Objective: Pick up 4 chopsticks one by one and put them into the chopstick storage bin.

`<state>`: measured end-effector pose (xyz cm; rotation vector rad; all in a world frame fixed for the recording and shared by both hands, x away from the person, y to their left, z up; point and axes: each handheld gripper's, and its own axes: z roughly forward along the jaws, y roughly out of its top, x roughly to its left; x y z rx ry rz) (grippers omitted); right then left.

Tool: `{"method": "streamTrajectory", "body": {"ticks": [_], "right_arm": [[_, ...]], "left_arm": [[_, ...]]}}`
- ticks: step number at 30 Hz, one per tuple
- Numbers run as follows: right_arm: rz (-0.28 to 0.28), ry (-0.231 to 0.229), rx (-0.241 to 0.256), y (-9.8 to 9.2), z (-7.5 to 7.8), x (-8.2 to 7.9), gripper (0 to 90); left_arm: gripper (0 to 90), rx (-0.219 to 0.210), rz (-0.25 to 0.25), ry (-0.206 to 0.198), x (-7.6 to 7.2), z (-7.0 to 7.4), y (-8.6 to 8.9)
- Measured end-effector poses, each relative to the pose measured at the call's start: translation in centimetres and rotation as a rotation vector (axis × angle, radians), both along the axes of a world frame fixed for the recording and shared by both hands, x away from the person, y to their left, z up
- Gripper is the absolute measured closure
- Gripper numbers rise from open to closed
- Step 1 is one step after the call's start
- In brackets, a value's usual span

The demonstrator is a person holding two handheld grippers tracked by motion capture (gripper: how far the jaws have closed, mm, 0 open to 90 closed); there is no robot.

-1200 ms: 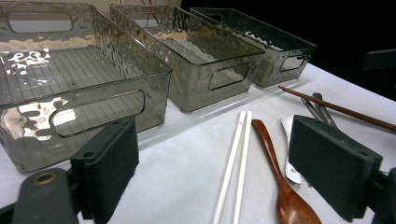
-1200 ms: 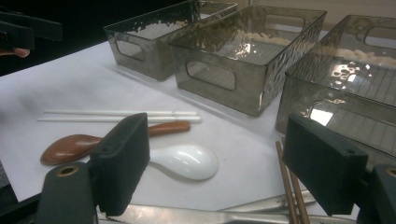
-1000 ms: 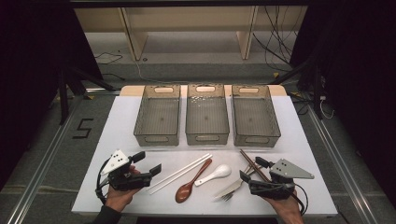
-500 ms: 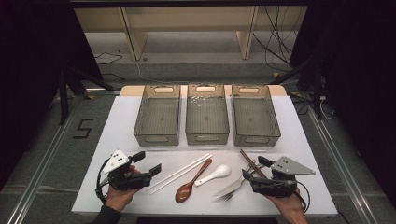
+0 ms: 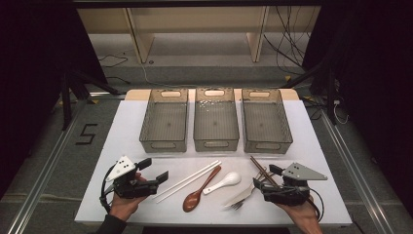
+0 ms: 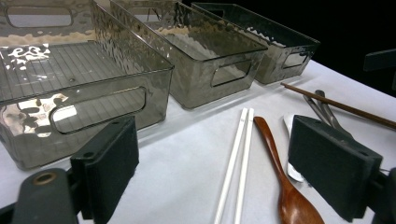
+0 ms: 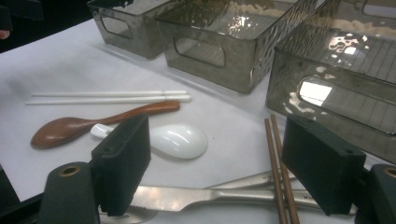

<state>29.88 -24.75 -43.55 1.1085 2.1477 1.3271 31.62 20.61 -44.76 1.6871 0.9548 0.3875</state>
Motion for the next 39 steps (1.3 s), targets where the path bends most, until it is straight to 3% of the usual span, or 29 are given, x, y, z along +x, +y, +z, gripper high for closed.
{"method": "streamTrajectory", "body": {"ticks": [3,9,12,14,15,18,21,22,23,27,33,39], "right_arm": [[0.003,0.005,-0.005,0.1,0.0,0.0,24.5],[-0.01,0.023,-0.025,-0.3,0.2,0.1,24.7],[-0.025,0.062,-0.079,-0.9,0.4,0.5,25.8],[-0.028,0.074,-0.09,-1.1,0.5,0.6,26.3],[-0.037,0.103,-0.114,-1.8,0.6,0.8,28.8],[-0.051,0.131,-0.14,-2.5,0.8,1.0,31.1],[-0.088,0.213,-0.199,-3.9,0.8,1.3,37.3],[-0.088,0.213,-0.199,-3.9,0.8,1.3,37.3],[-0.096,0.27,-0.237,-4.5,0.6,1.5,40.2],[-0.109,0.357,-0.272,-5.1,-0.2,1.9,46.3],[-0.101,0.424,-0.302,-5.2,-1.3,2.2,53.7],[-0.09,0.451,-0.32,-5.1,-1.5,2.5,60.8]], "left_arm": [[15.7,0.021,0.002,0.009,0.1,0.1,0.0],[15.8,0.016,-0.002,0.025,0.2,0.2,0.0],[15.8,0.019,0.0,0.027,0.2,0.2,0.0],[15.8,0.02,-0.003,0.031,0.3,0.2,0.1],[15.8,0.021,-0.001,0.031,0.3,0.2,0.1],[15.8,0.019,0.0,0.032,0.3,0.2,0.1],[15.8,0.019,-0.001,0.031,0.3,0.2,0.0],[15.8,0.019,-0.001,0.031,0.3,0.2,0.0],[15.8,0.016,0.001,0.032,0.3,0.1,0.0],[15.8,0.025,-0.003,0.035,0.3,0.1,-0.1],[15.8,0.023,0.0,0.036,0.3,0.1,0.0],[15.7,0.019,0.0,0.034,0.2,0.1,0.0]]}}
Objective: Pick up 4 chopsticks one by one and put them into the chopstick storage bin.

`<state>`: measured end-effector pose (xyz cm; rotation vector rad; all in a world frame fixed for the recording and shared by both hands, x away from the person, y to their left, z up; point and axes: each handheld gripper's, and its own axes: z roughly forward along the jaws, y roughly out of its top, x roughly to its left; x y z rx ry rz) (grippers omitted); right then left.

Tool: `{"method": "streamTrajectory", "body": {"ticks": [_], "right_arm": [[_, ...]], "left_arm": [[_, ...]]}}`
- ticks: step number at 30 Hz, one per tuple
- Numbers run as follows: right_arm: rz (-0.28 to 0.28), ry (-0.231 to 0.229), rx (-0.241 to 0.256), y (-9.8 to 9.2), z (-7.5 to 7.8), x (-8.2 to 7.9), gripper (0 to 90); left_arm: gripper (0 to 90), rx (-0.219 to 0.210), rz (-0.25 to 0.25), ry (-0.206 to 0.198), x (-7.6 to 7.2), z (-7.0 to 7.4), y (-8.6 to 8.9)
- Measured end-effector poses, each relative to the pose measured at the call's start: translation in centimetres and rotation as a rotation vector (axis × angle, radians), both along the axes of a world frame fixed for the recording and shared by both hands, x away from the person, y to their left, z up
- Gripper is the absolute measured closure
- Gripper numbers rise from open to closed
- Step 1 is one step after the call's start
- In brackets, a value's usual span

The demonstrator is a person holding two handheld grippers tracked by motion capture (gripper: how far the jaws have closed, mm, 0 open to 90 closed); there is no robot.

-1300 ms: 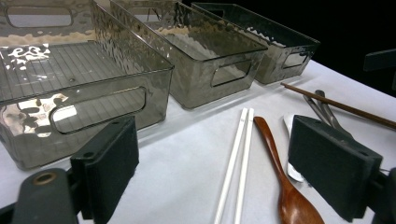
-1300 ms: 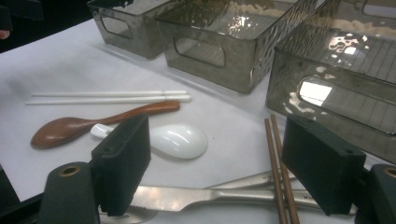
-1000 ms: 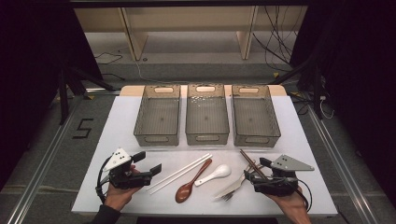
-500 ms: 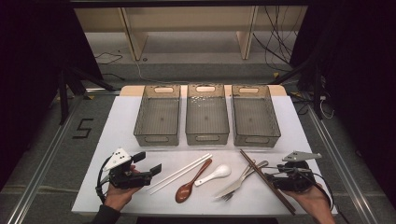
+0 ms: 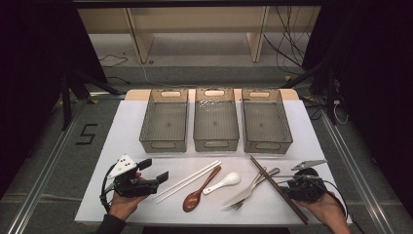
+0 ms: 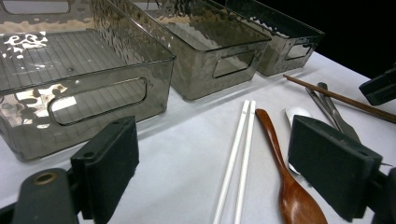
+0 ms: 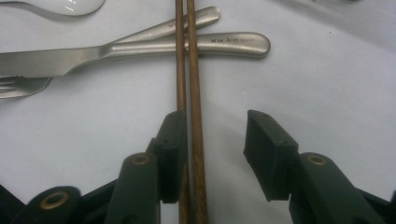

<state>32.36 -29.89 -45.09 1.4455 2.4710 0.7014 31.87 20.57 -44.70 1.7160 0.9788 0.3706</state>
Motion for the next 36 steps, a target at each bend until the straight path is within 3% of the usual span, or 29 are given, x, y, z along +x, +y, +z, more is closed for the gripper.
{"method": "streamTrajectory", "body": {"ticks": [9,23,36], "right_arm": [[0.028,0.04,-0.011,0.11,-0.26,0.16,69.3],[0.025,0.079,-0.025,0.0,-0.78,0.76,79.8],[0.019,0.081,-0.043,0.03,-0.89,0.9,84.7]], "left_arm": [[15.8,0.003,0.0,0.002,0.02,-0.03,0.02],[15.7,0.002,-0.004,0.001,0.06,-0.05,0.04],[15.8,-0.001,-0.002,0.002,0.04,-0.04,0.03]]}}
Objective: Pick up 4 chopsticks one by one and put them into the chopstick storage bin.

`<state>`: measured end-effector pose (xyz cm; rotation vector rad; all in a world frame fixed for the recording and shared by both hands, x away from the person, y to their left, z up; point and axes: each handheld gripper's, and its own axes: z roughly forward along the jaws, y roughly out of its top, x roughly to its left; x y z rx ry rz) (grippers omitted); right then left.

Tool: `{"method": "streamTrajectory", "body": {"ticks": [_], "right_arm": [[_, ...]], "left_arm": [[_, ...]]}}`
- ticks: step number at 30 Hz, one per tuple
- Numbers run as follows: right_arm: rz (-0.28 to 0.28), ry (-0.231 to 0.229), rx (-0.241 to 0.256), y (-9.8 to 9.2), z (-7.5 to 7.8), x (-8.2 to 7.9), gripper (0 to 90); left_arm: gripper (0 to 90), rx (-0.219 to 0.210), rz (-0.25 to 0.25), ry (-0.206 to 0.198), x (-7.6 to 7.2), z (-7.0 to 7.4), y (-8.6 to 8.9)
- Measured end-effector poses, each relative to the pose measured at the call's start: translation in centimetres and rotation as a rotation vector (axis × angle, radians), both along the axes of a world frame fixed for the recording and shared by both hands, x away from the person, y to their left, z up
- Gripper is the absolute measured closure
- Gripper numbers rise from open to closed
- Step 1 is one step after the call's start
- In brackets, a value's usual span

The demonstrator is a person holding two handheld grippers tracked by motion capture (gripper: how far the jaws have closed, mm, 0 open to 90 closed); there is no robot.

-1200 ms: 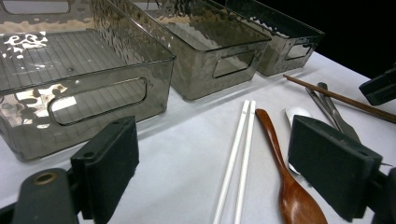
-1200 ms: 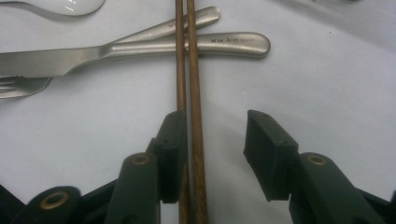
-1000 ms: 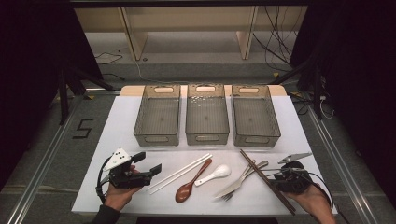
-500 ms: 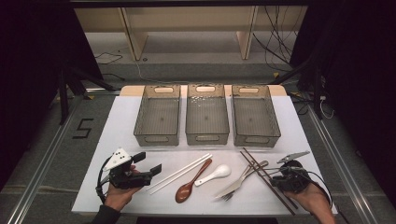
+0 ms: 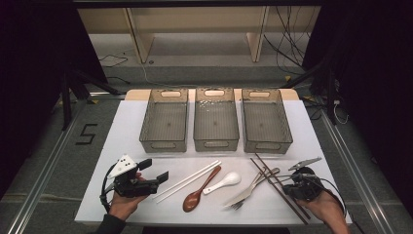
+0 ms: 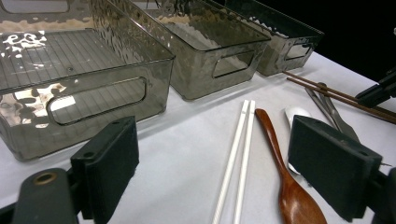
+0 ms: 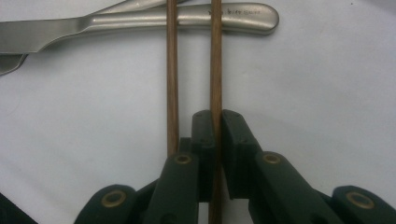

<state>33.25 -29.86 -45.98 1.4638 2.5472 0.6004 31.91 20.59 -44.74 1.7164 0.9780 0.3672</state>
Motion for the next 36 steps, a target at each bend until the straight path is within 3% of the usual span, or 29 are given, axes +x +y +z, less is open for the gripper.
{"method": "streamTrajectory", "body": {"ticks": [12,17,26,30,36], "right_arm": [[0.037,-0.056,0.009,0.0,2.2,-1.0,85.3],[0.067,-0.102,0.043,0.7,3.6,-1.4,85.3],[0.114,-0.216,0.177,3.3,6.1,-1.1,85.3],[0.132,-0.26,0.228,5.9,7.2,0.2,85.3],[0.142,-0.265,0.268,8.2,7.6,1.7,85.2]], "left_arm": [[15.8,-0.003,0.009,-0.001,0.0,0.0,0.0],[15.8,0.0,0.011,-0.003,0.0,0.0,0.2],[15.7,-0.016,0.027,-0.005,0.1,-0.1,0.4],[15.7,-0.016,0.028,-0.003,0.1,-0.1,0.4],[15.7,-0.014,0.027,-0.005,0.1,-0.1,0.5]]}}
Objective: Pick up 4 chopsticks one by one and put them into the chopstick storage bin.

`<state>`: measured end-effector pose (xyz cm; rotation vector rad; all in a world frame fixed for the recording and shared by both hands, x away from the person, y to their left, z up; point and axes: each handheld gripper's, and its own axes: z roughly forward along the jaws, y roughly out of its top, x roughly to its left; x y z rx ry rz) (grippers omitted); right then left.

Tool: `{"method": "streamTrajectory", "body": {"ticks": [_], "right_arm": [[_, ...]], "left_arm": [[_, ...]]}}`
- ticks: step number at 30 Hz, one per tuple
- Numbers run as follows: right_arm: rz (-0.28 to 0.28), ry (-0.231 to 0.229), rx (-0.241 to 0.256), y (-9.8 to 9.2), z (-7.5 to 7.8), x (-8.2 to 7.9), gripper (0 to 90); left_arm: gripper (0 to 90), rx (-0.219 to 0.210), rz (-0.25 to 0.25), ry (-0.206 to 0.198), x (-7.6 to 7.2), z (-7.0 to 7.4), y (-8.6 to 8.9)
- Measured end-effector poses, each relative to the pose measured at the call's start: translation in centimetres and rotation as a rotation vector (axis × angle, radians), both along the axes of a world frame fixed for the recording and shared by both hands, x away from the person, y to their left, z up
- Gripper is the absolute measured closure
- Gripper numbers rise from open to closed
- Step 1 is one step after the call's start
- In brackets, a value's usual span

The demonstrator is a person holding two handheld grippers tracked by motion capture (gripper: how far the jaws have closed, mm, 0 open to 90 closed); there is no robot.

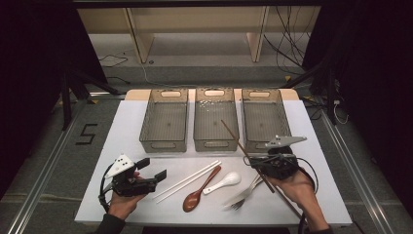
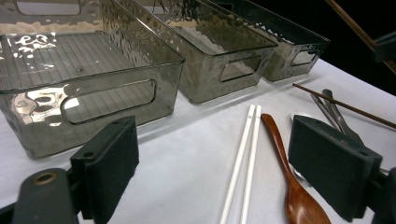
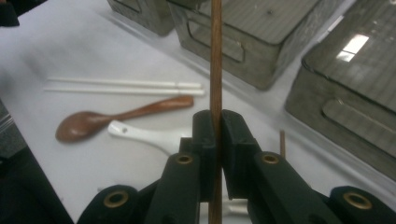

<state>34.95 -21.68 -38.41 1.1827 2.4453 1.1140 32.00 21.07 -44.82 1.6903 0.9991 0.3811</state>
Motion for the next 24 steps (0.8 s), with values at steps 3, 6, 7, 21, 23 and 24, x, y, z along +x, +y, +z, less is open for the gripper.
{"method": "streamTrajectory", "body": {"ticks": [3,6,7,21,23,24], "right_arm": [[0.014,0.0,0.014,1.8,0.0,1.1,85.3],[0.024,0.001,0.019,2.7,0.0,1.6,85.3],[0.026,-0.004,0.033,3.6,0.1,2.0,85.3],[0.055,-0.015,0.07,8.6,1.1,5.6,85.3],[0.05,-0.009,0.077,9.0,1.0,6.1,85.3],[0.049,-0.007,0.08,9.2,1.0,6.4,85.3]], "left_arm": [[15.7,0.002,0.0,-0.002,0.0,0.0,0.0],[15.7,0.003,0.0,-0.002,-0.1,0.0,-0.1],[15.7,0.001,0.001,-0.002,0.0,0.0,-0.1],[15.7,0.0,0.001,-0.008,-0.1,0.0,0.0],[15.7,0.001,0.0,-0.011,-0.1,0.1,0.0],[15.7,0.001,0.0,-0.009,0.0,0.1,-0.1]]}}
